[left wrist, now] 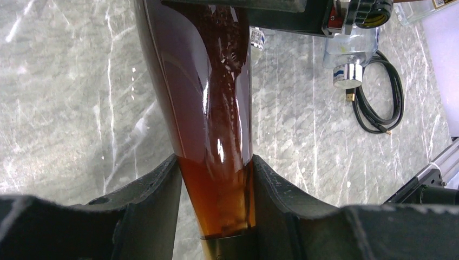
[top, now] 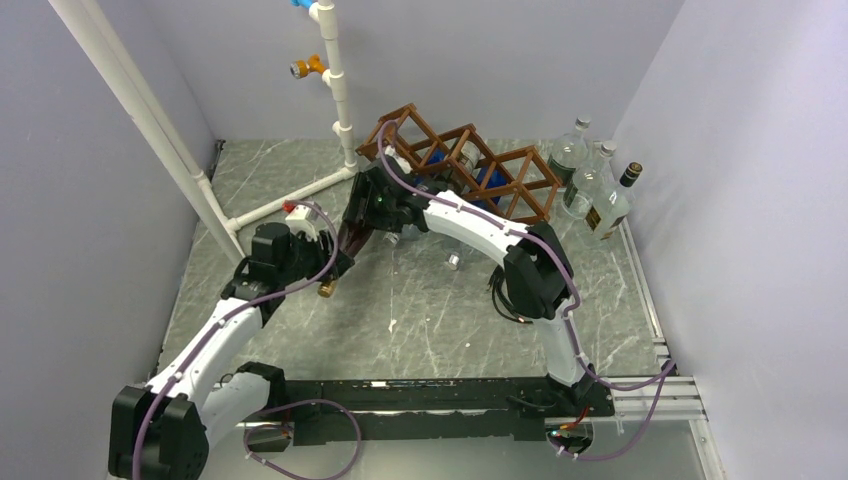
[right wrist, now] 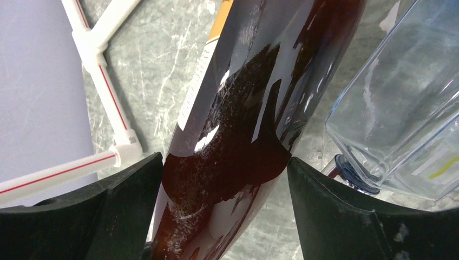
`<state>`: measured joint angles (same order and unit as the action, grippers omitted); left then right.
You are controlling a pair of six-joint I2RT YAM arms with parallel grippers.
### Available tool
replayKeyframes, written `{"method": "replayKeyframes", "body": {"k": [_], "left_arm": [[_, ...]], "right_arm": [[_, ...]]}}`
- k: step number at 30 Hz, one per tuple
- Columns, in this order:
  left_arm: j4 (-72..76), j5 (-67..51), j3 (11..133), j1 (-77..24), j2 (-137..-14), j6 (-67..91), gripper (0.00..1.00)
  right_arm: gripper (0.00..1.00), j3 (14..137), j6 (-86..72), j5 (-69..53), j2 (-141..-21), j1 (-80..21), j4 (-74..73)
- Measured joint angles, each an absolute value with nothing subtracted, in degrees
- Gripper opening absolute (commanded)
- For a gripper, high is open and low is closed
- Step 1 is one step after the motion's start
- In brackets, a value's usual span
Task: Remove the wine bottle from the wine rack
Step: Place the wine bottle at the center of the board.
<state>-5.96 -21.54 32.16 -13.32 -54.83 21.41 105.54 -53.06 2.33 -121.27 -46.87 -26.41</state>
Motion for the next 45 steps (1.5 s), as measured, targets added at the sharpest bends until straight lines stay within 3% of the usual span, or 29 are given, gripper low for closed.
{"method": "replayKeyframes", "body": {"k": [29, 38, 45], "left_arm": [[-20.9, -18.8, 31.9, -14.4, -47.8, 22.8, 0.00], [-31.9, -18.5, 38.0, -14.4, -47.6, 20.2, 0.00], [-41.0, -20.1, 42.7, -14.4, -47.6, 18.0, 0.00]], "right_arm": [[0.94, 104.7, -39.8, -3.3, -120.6, -48.1, -20.0], [0.95, 104.7, -20.1, -12.5, -112.0, -48.1, -19.4], [0.96, 103.1, 2.4, -28.4, -103.2, -48.1, -22.6]]}}
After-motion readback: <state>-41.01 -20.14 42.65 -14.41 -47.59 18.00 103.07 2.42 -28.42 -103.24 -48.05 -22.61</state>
